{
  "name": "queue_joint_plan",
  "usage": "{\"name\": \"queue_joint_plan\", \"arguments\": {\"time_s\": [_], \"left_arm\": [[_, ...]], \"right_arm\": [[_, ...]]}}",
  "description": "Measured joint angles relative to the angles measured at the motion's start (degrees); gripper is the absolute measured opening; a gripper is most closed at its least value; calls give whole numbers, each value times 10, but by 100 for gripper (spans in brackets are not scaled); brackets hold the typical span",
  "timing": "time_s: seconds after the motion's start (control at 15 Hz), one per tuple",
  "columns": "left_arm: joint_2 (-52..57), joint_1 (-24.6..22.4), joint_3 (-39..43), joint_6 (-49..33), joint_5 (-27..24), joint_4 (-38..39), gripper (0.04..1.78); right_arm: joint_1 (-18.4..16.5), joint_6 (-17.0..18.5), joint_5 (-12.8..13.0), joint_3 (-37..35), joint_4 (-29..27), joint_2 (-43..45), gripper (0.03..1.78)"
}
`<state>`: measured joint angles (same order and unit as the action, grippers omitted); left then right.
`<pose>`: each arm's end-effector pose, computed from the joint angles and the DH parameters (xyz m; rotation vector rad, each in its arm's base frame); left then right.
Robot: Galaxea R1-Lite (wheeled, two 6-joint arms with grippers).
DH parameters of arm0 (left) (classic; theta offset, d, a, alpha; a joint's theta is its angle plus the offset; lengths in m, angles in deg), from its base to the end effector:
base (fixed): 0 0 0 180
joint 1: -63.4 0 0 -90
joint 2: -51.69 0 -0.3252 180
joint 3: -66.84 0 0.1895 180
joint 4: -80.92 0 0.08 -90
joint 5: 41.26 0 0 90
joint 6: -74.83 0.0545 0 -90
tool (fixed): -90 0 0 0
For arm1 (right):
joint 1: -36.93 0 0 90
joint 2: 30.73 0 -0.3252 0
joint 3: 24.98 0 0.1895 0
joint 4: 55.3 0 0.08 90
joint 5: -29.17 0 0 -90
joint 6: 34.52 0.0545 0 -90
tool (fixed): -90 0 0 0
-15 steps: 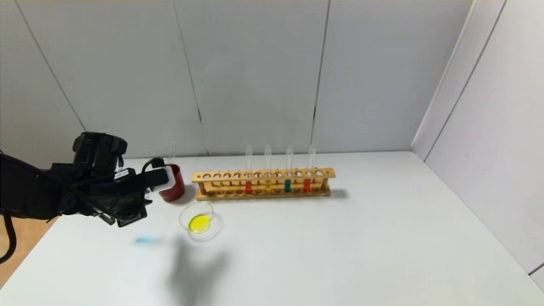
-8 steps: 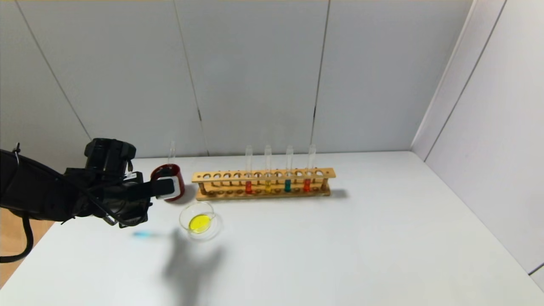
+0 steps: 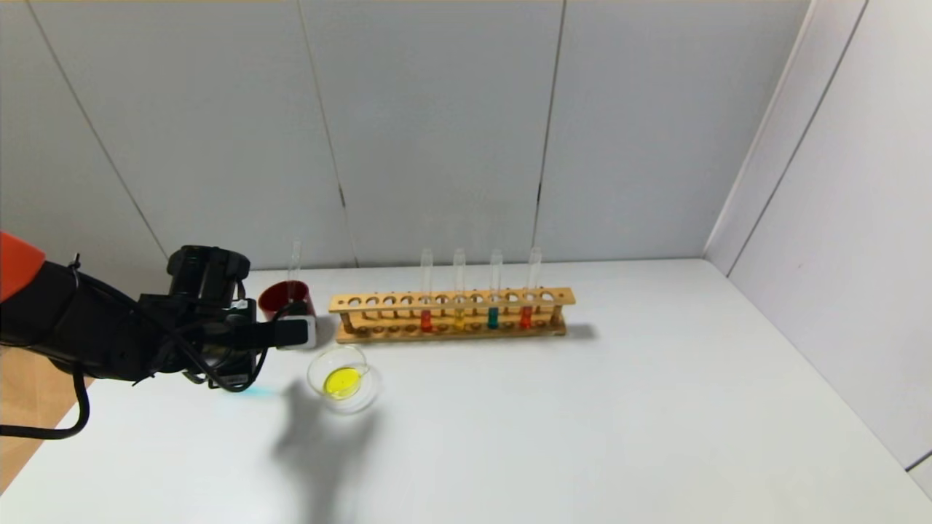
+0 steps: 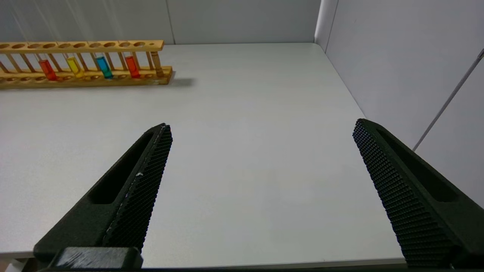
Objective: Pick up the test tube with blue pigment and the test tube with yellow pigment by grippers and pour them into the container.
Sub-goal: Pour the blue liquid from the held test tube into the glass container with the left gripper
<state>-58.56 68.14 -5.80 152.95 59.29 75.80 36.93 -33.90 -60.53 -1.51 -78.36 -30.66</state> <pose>0.3604 -0.0199 0.0988 1.3939 0.6930 -0.4266 -0.0170 -0.0003 0.0764 0.0108 -0.0084 -0.0052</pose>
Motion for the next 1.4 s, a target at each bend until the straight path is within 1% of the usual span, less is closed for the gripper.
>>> {"name": "queue_joint_plan", "arguments": {"time_s": [0.73, 0.87, 1.4], "left_arm": [[-29, 20, -5, 10, 4, -1, 34], [-28, 21, -5, 38, 7, -2, 34], [-27, 33, -7, 68, 14, 0, 34]], "right_arm": [[0, 0, 0, 0, 0, 0, 175], [0, 0, 0, 0, 0, 0, 175], [0, 0, 0, 0, 0, 0, 175]]}}
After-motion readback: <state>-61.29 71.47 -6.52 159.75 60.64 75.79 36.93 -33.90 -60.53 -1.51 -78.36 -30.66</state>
